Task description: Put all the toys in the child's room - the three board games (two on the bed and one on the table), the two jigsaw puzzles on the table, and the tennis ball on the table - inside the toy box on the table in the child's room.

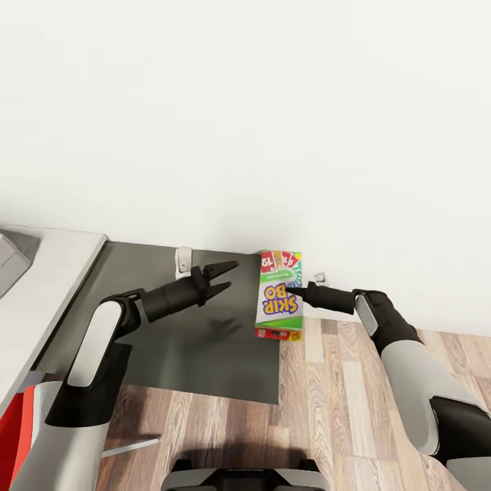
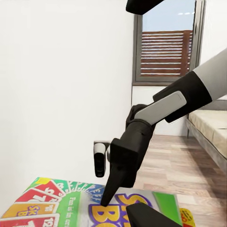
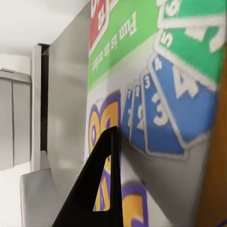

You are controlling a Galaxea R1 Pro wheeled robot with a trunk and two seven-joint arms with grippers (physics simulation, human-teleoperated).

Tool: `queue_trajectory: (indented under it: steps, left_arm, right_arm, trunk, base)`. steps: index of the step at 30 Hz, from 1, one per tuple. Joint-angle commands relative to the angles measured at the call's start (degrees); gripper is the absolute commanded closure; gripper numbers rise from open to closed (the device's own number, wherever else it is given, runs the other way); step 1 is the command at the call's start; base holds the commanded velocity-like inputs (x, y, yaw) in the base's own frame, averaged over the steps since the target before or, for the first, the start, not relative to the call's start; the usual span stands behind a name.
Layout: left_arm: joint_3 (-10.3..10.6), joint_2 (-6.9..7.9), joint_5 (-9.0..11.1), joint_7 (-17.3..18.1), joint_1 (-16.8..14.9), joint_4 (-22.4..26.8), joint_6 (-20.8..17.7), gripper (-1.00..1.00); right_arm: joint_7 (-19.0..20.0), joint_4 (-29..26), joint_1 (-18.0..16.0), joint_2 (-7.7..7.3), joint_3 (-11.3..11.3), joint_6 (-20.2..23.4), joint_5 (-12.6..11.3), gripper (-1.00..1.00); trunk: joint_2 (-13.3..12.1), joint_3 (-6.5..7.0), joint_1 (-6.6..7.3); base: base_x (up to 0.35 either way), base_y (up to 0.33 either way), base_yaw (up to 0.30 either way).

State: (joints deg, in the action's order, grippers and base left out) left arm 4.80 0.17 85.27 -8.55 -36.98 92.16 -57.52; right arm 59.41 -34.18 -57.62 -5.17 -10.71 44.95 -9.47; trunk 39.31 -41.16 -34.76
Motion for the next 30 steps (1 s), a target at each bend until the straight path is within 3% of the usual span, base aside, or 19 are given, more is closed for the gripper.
queue_trajectory:
  steps: [1, 9, 17, 30]
  left_arm:
    - [0.02, 0.02, 0.6, -0.58, -0.03, 0.04, -0.09, -1.0]
    - [0.03, 0.19, 0.6, -0.59, 0.07, 0.04, -0.06, -1.0]
    - [0.03, 0.31, 0.51, -0.69, 0.43, 0.0, -0.05, -1.0]
    - [-0.04, 0.22, 0.43, -0.22, 2.53, 0.03, 0.11, -1.0]
  right_arm:
    - [-0.25, -0.06, -0.09, -0.02, -1.17, -3.09, 0.05, 1.0]
    - [-0.4, -6.3, 1.47, -0.09, -1.11, -2.85, 0.0, 1.0]
    - [-0.02, -8.85, 2.15, -0.19, -1.14, -2.72, 0.0, 1.0]
    - [3.57, -17.53, 6.6, -0.22, -1.15, -2.04, 0.1, 1.0]
  trunk:
    - [0.05, -0.04, -0.03]
    - [0.05, -0.04, -0.03]
    - [0.05, -0.04, -0.03]
    - [-5.16, 2.29, 2.83]
  base:
    - [0.0, 0.0, 0.0]
    - [0.0, 0.0, 0.0]
    - [0.0, 0.0, 0.0]
    - [0.0, 0.0, 0.0]
